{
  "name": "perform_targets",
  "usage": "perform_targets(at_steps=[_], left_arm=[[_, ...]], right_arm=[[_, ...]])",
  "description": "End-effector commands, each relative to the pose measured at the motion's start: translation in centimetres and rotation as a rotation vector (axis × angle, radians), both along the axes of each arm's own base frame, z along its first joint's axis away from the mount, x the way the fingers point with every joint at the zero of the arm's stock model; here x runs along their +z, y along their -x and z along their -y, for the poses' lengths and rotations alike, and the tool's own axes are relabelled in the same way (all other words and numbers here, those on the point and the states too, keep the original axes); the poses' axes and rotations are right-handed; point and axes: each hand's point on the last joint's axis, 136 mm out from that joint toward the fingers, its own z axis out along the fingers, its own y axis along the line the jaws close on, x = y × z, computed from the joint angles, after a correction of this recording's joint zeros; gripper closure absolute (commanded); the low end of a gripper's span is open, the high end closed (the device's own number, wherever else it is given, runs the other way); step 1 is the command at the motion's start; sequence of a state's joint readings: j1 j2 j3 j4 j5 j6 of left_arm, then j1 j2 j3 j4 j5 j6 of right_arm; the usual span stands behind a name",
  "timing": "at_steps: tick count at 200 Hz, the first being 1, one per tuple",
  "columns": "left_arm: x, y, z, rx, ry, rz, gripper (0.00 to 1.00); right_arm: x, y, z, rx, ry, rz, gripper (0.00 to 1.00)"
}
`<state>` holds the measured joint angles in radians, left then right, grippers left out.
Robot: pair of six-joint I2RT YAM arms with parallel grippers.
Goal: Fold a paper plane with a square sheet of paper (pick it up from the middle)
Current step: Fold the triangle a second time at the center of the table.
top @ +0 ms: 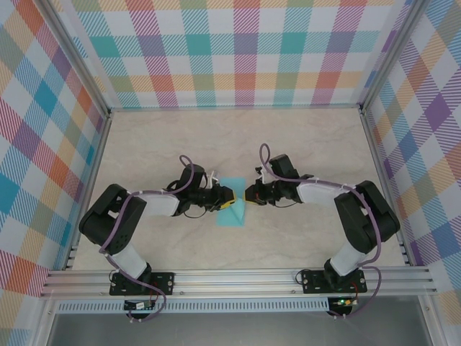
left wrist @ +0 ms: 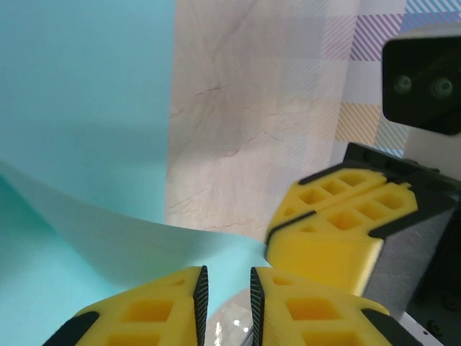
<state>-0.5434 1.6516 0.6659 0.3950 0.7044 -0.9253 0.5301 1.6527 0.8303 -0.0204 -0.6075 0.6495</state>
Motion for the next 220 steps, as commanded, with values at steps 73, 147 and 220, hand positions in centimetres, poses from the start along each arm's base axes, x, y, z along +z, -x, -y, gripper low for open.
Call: perform_targets(at_steps=[73, 147, 220], left_arm=[[0.8, -0.2, 0.9, 0.008, 0.003, 0.019, 0.76], [-0.5, 0.0, 1.5, -0.005, -0.01, -0.007, 0.81], [-1.5, 0.1, 1.5, -0.007, -0.025, -0.028, 0.83]], right_arm=[[-1.4, -0.6, -1.2, 0.12, 0.024, 0.014, 0.95], [-2.6, -1.1, -1.5, 0.158, 0.06, -0.003, 0.95], [-3.5, -1.2, -1.0, 0.152, 0.104, -0.016, 0.95]])
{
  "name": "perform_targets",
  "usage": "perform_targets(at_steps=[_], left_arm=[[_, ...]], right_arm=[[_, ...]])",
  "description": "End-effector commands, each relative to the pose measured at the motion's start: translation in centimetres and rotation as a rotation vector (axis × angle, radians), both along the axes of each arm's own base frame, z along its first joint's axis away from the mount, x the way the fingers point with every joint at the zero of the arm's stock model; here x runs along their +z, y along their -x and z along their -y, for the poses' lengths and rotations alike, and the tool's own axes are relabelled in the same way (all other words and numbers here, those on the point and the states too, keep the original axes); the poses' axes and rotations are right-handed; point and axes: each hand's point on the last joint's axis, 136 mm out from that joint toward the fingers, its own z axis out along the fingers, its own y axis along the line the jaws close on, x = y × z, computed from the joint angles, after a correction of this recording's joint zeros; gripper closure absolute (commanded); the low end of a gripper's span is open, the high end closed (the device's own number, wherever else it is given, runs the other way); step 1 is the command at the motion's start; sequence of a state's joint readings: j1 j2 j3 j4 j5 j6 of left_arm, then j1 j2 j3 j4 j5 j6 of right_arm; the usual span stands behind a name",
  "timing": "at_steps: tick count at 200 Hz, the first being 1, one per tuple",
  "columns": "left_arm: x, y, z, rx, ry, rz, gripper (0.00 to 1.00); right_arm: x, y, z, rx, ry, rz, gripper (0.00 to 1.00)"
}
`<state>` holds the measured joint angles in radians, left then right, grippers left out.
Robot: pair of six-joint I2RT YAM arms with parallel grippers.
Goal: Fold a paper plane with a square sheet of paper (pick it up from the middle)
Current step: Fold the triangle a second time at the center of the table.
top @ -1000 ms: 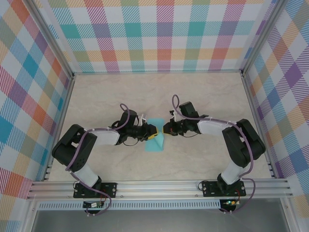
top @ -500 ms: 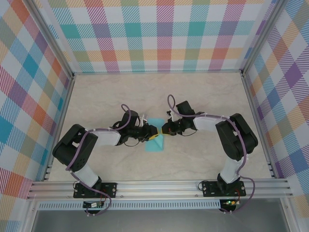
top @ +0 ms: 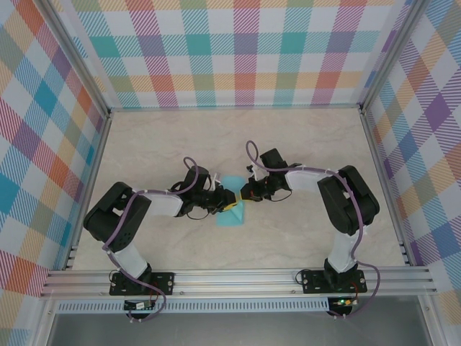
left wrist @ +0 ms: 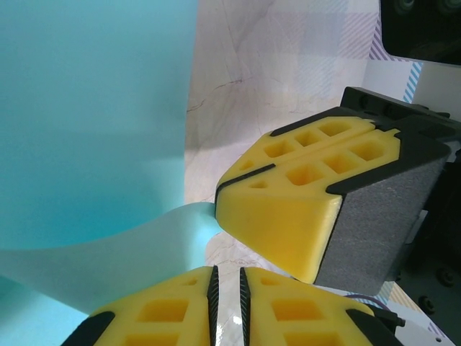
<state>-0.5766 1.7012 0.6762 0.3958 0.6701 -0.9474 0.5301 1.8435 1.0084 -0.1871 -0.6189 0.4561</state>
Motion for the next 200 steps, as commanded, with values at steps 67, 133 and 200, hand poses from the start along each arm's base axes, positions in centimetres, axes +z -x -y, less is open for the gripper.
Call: perform_targets(at_steps=[67, 133, 200], left_arm=[[-0.4, -0.3, 0.9, -0.011, 0.004, 0.003, 0.83], [-0.7, -0.3, 0.9, -0.014, 0.0, -0.005, 0.83], [-1.1, -0.2, 0.8, -0.013, -0.01, -0.012, 0.84]], right_arm=[[-1.1, -0.2, 0.1, 0.02, 0.051, -0.01, 0.94], [-1.5, -0.4, 0.0, 0.025, 0.059, -0.012, 0.94], [-1.8, -0.4, 0.0, 0.028, 0.067, -0.02, 0.94]])
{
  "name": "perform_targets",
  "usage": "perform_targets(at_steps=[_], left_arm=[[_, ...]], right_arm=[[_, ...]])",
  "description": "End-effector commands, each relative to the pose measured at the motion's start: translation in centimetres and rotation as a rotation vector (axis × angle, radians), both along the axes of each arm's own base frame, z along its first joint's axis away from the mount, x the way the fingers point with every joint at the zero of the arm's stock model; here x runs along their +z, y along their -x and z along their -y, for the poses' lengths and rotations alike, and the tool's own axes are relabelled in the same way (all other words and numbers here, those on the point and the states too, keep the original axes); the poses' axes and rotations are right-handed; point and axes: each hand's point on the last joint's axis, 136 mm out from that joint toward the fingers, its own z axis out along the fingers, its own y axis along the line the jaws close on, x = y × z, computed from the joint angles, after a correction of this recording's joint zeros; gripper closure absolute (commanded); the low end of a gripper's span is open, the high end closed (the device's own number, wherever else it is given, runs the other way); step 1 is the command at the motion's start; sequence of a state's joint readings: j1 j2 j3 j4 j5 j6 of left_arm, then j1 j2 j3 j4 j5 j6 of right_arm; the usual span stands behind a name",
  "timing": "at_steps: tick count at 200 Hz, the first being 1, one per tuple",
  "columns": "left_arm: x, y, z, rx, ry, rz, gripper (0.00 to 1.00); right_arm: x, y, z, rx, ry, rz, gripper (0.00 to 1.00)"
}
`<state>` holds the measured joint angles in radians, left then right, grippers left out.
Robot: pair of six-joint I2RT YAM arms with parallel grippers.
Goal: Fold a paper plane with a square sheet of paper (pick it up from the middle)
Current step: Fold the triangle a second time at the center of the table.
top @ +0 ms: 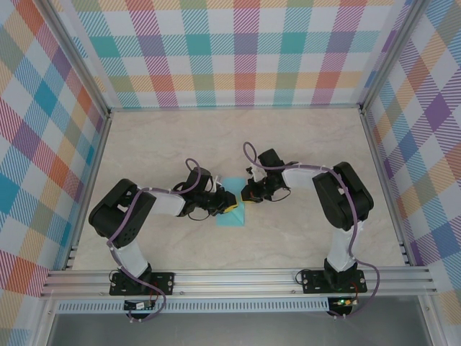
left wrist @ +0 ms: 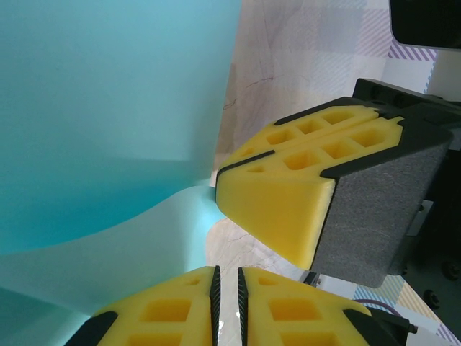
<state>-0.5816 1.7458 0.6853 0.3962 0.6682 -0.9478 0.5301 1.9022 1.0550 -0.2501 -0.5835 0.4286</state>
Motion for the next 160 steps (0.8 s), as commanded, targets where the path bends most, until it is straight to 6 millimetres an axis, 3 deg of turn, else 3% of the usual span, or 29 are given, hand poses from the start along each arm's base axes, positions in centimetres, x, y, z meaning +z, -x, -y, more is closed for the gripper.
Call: perform_targets(at_steps=[1, 160], left_arm=[[0.3, -0.3, 0.7, -0.01, 0.01, 0.017, 0.84], [-1.5, 0.3, -0.1, -0.009, -0.05, -0.016, 0.84]], right_arm=[[-0.1, -0.1, -0.4, 0.024, 0.002, 0.008, 0.94], [-1.1, 0.0, 0.0, 0.023, 0.034, -0.011, 0.94]])
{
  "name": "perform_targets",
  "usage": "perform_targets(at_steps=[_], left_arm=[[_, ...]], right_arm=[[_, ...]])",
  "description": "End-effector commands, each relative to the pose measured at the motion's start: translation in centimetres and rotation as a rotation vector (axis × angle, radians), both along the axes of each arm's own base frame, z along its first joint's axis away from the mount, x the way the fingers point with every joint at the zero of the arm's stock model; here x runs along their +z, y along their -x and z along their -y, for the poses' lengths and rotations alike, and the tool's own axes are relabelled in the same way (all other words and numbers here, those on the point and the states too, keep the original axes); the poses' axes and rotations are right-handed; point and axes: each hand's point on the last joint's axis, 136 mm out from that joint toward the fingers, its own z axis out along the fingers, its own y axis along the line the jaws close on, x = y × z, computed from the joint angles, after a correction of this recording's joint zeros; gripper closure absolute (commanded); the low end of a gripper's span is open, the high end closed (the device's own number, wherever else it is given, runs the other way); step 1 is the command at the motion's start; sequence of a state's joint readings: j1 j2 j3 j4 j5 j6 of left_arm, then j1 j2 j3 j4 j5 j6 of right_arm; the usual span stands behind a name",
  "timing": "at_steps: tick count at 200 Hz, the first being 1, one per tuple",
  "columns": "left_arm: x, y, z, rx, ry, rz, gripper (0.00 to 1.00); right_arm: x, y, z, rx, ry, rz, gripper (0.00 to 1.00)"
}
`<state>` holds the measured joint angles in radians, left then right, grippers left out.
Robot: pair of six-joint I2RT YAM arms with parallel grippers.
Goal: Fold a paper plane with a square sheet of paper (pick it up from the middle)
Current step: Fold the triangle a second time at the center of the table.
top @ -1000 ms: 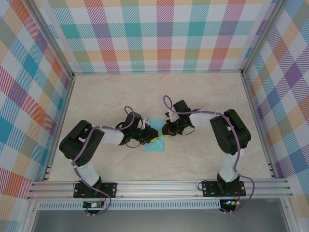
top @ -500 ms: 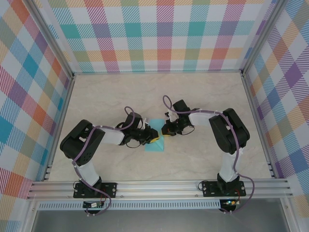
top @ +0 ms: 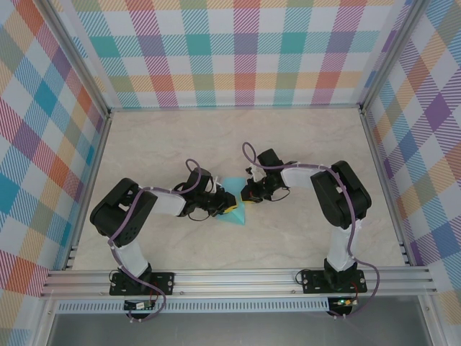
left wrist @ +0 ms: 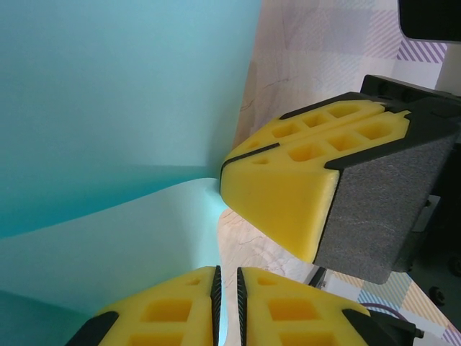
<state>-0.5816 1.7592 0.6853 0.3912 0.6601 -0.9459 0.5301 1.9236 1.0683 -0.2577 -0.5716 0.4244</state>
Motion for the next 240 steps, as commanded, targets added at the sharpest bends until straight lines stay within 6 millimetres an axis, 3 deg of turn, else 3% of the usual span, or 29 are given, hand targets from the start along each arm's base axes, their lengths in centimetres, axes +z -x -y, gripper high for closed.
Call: perform_targets(at_steps=[1, 98, 176, 240], left_arm=[[-0.9, 0.3, 0.0, -0.014, -0.036, -0.006, 0.84], [-0.8, 0.4, -0.4, -0.012, -0.06, -0.001, 0.84], [-0.9, 0.4, -0.3, -0.014, -0.062, -0.003, 0.84], [1.8, -0.1, 0.5, -0.027, 0.011, 0.058, 0.84]], right_arm=[[-0.5, 0.2, -0.1, 0.024, 0.016, -0.007, 0.94], [0.3, 1.1, -0.5, 0.046, -0.029, -0.036, 0.93], [0.0, 0.5, -0.5, 0.046, -0.013, -0.026, 0.93], [0.0, 0.1, -0.6, 0.048, -0.01, -0.018, 0.93]])
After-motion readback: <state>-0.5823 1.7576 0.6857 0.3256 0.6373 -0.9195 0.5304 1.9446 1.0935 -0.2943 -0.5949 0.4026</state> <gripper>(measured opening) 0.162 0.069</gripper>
